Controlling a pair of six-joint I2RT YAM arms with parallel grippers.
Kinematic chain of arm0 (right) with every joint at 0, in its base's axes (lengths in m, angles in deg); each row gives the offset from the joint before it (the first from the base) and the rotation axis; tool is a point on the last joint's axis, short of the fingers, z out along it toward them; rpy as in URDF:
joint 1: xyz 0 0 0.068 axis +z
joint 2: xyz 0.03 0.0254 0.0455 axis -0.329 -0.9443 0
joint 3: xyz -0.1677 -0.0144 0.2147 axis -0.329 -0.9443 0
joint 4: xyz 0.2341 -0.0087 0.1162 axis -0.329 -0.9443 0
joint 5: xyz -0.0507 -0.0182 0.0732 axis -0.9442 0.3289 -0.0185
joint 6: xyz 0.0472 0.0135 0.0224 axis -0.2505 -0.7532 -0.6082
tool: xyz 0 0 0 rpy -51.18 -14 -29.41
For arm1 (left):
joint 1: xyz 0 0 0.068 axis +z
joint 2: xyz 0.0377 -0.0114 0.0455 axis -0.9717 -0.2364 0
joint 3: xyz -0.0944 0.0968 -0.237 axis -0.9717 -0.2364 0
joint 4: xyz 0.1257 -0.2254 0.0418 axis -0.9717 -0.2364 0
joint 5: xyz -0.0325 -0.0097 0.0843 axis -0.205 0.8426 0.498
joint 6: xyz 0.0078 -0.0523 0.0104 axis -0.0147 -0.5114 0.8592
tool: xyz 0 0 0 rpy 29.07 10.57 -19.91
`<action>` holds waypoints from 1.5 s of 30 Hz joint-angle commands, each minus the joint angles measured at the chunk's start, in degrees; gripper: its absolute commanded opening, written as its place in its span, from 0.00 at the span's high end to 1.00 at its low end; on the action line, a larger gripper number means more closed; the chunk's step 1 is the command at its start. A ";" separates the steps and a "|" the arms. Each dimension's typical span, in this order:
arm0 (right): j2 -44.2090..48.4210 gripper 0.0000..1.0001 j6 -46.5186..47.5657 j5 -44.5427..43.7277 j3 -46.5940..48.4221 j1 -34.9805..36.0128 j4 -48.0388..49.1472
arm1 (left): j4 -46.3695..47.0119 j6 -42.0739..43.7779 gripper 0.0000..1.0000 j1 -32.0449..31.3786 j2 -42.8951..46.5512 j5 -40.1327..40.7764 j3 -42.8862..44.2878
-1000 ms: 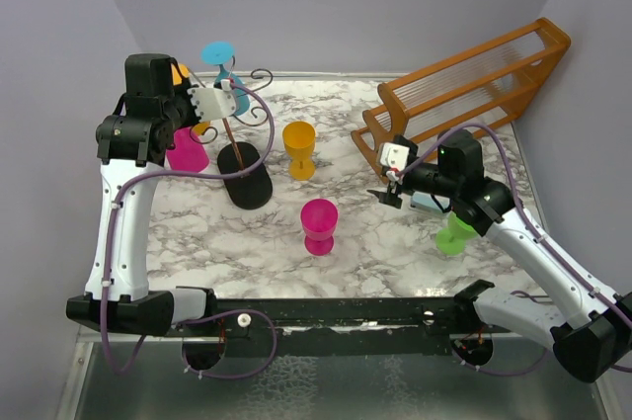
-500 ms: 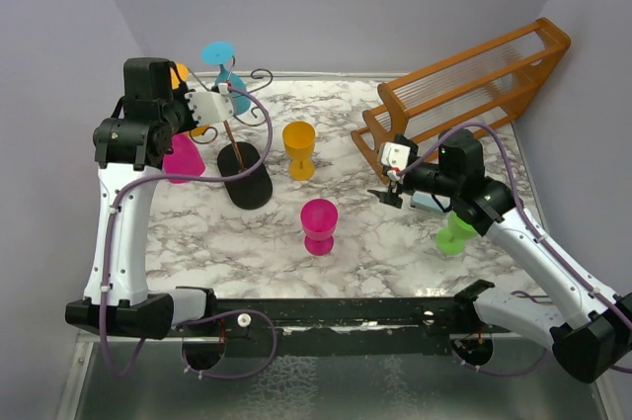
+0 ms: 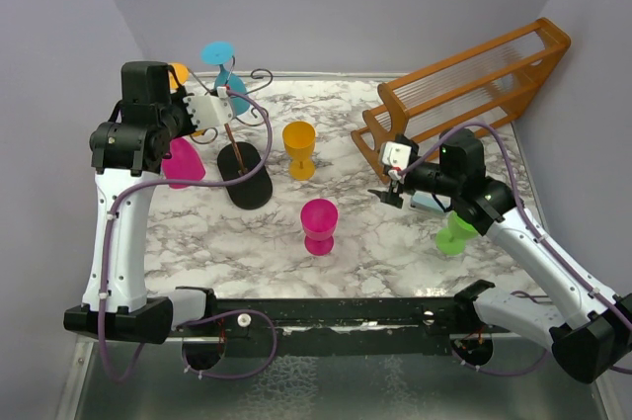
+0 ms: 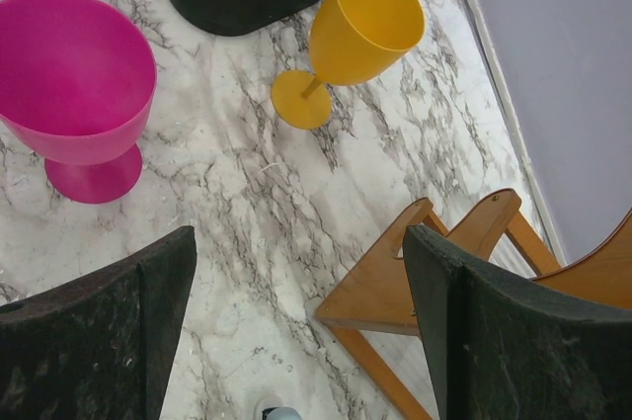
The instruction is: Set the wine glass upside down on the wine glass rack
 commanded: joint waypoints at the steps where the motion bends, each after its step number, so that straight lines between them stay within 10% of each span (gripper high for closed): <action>1: -0.10 0.15 0.26 1.91 -0.97 -0.37 0.61 | -0.64 -0.90 0.98 0.14 1.04 -1.96 1.10; 45: -1.03 0.15 0.31 2.12 -1.42 -0.83 0.67 | -5.29 -0.97 0.71 0.14 0.58 -15.39 0.64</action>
